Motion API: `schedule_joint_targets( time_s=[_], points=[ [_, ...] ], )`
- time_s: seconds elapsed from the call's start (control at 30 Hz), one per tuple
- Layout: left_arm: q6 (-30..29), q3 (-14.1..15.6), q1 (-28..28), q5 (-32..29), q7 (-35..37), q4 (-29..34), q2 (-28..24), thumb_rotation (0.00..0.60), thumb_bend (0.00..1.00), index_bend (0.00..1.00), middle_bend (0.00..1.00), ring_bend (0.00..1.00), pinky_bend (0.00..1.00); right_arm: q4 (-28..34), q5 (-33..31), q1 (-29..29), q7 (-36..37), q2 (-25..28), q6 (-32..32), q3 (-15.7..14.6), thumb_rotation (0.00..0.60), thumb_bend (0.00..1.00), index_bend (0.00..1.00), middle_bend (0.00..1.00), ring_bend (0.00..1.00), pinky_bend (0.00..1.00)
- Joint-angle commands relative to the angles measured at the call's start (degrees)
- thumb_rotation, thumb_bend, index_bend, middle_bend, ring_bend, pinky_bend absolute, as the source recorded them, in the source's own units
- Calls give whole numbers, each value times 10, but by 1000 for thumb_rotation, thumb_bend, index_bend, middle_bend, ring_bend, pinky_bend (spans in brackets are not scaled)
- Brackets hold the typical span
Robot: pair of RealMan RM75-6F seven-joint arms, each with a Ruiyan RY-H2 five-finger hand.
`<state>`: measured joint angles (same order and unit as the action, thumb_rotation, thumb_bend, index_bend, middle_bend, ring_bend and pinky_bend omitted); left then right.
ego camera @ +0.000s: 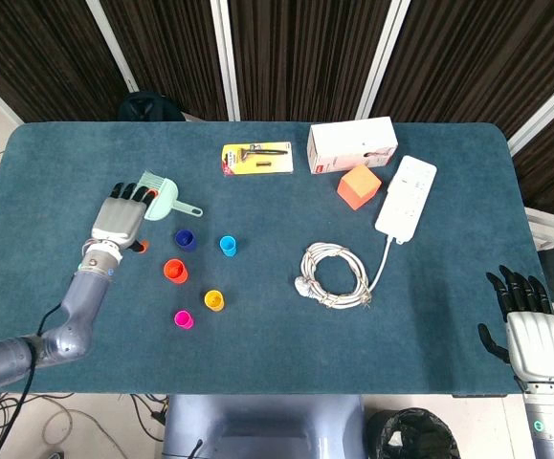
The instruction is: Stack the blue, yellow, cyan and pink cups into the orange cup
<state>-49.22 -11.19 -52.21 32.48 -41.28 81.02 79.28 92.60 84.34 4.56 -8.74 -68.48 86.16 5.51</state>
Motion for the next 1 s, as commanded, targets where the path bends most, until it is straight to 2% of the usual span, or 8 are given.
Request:
schedule_joint_targets(
  time_s=[0.03,0.7,1.0],
  points=[
    [6,4,-9,-8,-3,-8,10,600,190,185,103,0,38,0,-1,0,1,0,1,1,600,408,114,72,93,92],
    [-3,23,-47,-27,-21,-44,72,600,191,293,105,0,38,1,-6,-3,9,-2,8,5,600,407,114,72,93,92],
    [-1,29,-62,-37,-32,-70,100,600,192,304,105,0,38,-3,-9,-2,11,-5,8,7,600,408,114,72,93,92]
  ],
)
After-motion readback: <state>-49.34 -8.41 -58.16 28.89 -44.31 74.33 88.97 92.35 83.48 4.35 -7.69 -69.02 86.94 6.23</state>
